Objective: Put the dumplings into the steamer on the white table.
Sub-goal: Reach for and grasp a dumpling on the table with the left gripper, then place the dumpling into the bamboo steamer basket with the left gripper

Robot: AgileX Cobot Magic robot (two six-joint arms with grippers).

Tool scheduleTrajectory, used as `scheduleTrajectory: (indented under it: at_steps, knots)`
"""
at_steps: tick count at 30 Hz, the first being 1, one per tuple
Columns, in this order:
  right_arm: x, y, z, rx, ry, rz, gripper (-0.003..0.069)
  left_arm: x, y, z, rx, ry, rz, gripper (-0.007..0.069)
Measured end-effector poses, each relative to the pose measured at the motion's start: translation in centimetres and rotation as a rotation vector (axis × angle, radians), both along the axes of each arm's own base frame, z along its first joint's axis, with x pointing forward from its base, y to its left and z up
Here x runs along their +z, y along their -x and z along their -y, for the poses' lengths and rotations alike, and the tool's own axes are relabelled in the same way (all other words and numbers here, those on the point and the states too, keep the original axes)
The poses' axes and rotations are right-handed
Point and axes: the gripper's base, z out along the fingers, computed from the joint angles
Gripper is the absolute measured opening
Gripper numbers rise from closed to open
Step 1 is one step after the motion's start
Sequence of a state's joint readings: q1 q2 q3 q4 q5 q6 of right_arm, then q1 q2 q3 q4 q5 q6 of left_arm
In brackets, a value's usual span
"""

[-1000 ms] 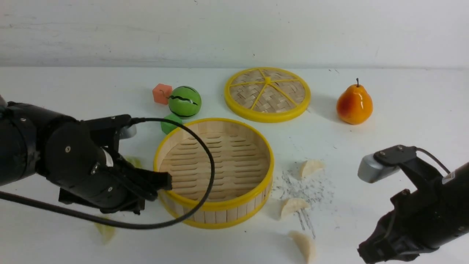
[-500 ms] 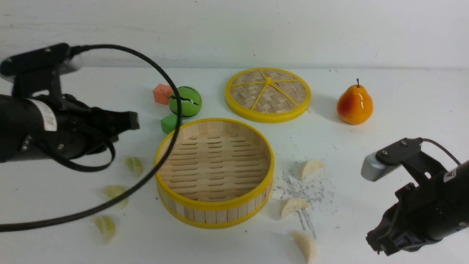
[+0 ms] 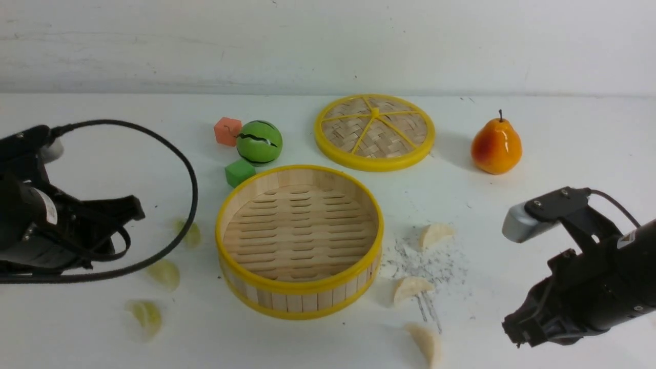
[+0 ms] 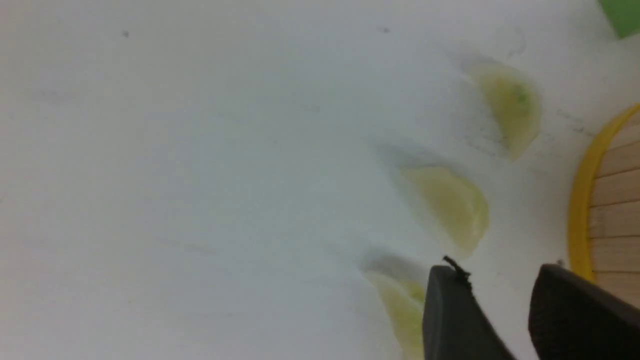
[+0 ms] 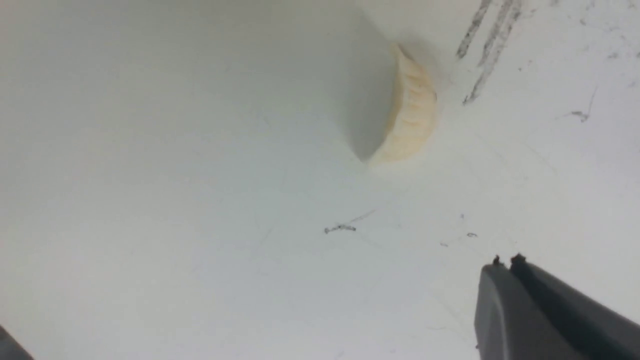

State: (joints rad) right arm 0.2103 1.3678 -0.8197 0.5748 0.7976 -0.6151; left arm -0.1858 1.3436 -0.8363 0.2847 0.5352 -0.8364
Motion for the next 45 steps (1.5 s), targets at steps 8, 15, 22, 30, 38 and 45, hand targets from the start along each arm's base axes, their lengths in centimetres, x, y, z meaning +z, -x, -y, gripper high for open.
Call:
scheduleTrajectory:
  at_steps: [8,15,22,30,38,45]
  knots:
    - [0.2,0.1,-0.3,-0.022,-0.052,-0.019,0.0008,-4.6,-1.6,0.8,0.045,0.056,-0.173,0.0426]
    - [0.2,0.1,-0.4,-0.037,-0.069,-0.038,0.0013,-5.8,-2.3,1.0,0.043,0.066,-0.181,0.0433]
    - [0.2,0.1,-0.4,-0.037,-0.069,-0.039,0.0022,-7.9,-2.9,1.2,0.047,0.063,-0.235,0.0413]
    - [0.2,0.1,-0.5,-0.039,-0.074,-0.041,0.0032,-8.5,-3.4,1.4,0.030,0.062,-0.240,0.0160]
    - [0.2,0.1,-0.5,-0.044,-0.077,-0.041,0.0040,-2.1,-4.7,4.4,-0.150,0.032,-0.156,0.0164]
    - [0.2,0.1,-0.5,-0.044,-0.077,-0.041,0.0043,3.9,-7.5,10.7,-0.355,0.088,0.061,0.0164]
